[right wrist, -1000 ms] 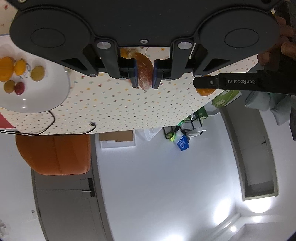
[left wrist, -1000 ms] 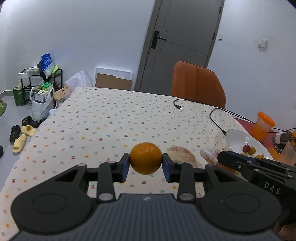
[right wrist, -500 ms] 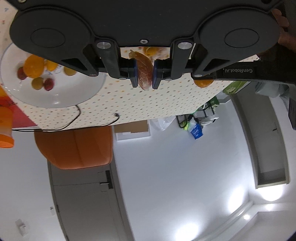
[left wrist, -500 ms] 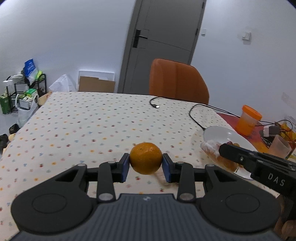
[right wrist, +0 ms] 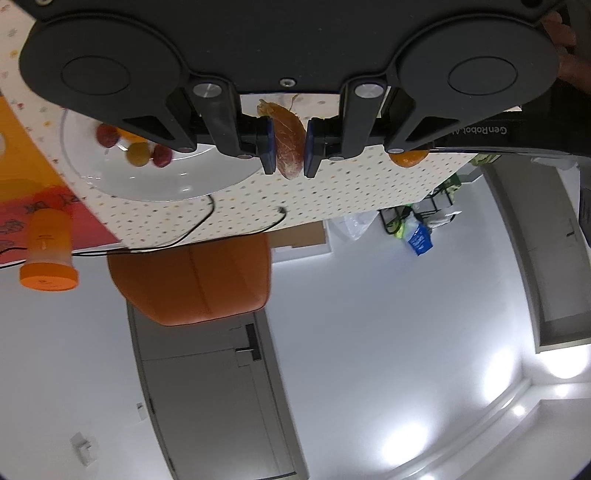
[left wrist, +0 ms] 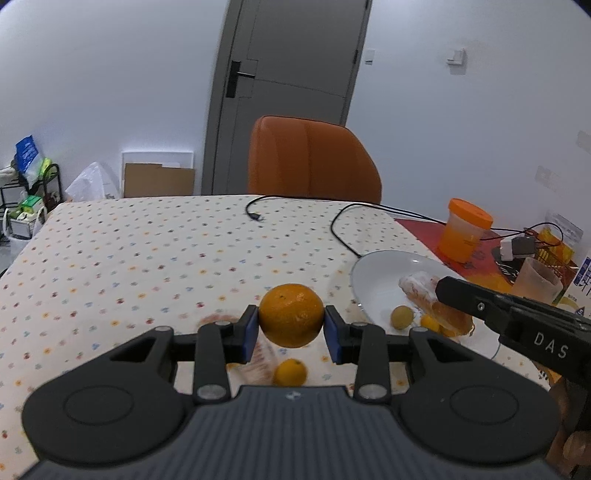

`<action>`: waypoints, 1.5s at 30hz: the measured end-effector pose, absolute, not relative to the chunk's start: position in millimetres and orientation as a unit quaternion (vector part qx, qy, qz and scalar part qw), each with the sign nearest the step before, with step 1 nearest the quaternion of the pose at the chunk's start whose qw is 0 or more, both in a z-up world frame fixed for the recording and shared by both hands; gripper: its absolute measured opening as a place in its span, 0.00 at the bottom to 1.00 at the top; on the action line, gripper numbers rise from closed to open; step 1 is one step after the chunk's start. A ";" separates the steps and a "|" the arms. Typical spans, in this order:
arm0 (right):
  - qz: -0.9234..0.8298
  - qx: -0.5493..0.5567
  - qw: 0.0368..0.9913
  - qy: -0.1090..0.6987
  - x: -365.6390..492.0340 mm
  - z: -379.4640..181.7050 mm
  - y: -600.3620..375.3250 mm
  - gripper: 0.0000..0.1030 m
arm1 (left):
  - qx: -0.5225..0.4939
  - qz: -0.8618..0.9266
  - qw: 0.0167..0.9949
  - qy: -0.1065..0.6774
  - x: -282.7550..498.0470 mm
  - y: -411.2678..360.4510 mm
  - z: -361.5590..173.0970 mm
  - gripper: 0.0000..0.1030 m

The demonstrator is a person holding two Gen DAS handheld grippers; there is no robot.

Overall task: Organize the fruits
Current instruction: 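Carry the orange and pomelo piece over the white plate and open both tools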

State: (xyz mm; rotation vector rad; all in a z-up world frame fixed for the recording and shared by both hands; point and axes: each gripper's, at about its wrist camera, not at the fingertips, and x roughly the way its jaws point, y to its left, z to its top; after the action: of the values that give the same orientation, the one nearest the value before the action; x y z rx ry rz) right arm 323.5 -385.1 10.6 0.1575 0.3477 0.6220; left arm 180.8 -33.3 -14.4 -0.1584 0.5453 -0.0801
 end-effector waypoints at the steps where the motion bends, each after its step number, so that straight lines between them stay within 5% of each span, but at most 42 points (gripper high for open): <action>1: 0.301 0.078 0.935 0.170 324.8 10.6 -388.3 0.14 | -0.077 -0.042 0.959 0.268 182.5 -36.6 -13.7 0.35; 40: 0.259 0.106 0.942 0.185 400.4 6.0 -443.0 0.14 | -0.059 -0.081 0.950 0.296 261.0 -111.4 -22.4 0.35; 43: 0.279 0.114 0.932 0.201 406.1 2.4 -438.7 0.24 | -0.055 -0.084 0.949 0.299 265.7 -115.4 -23.4 0.35; 45: 0.276 0.121 0.932 0.199 406.8 0.3 -440.6 0.43 | -0.053 -0.085 0.948 0.302 268.2 -118.2 -25.3 0.35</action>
State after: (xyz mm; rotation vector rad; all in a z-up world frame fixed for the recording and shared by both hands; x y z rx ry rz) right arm 406.8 -440.6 0.3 0.2483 0.4078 0.5656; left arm 268.2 -118.2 -25.3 -0.1086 0.6156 -0.1736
